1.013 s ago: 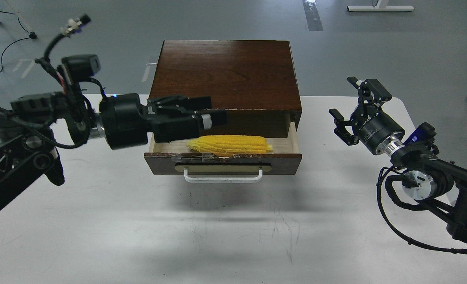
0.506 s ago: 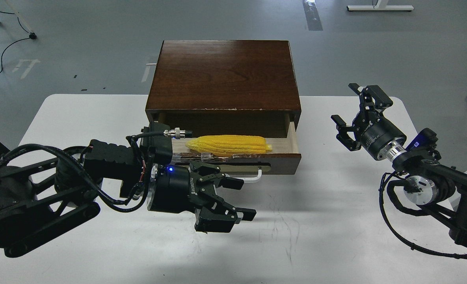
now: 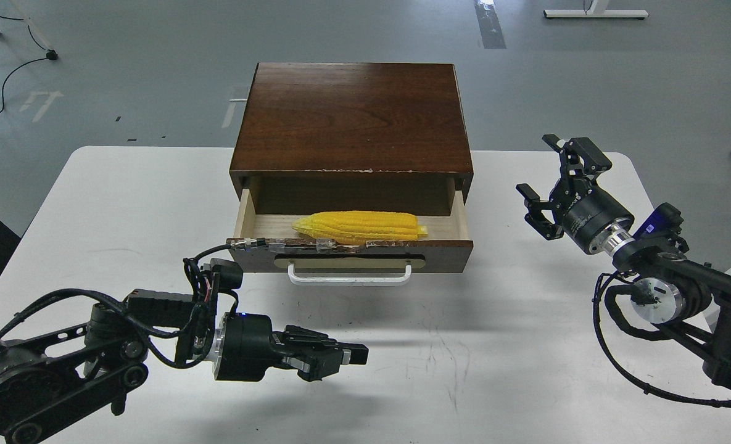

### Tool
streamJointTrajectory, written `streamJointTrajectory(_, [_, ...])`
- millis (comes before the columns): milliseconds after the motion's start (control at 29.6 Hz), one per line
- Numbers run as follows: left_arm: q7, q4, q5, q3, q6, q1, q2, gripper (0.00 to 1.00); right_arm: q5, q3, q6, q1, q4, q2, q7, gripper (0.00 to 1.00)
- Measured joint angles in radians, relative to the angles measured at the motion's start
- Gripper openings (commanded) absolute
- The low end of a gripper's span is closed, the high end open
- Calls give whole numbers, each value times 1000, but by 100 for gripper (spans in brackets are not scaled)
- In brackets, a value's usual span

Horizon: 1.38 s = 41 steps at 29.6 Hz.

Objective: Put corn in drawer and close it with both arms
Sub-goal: 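Move the left gripper down in front of the drawer handle, then push the drawer front with the left gripper toward the chest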

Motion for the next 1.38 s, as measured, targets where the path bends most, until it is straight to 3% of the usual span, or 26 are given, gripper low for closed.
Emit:
streamJointTrajectory(540, [-1, 56, -237, -30, 0, 0, 4, 0, -1, -3, 0, -14, 3, 1, 0, 99])
streamJointTrajectory(1384, [-1, 136, -251, -61, 0, 1, -7, 0, -4, -2, 0, -34, 6, 4, 0, 99])
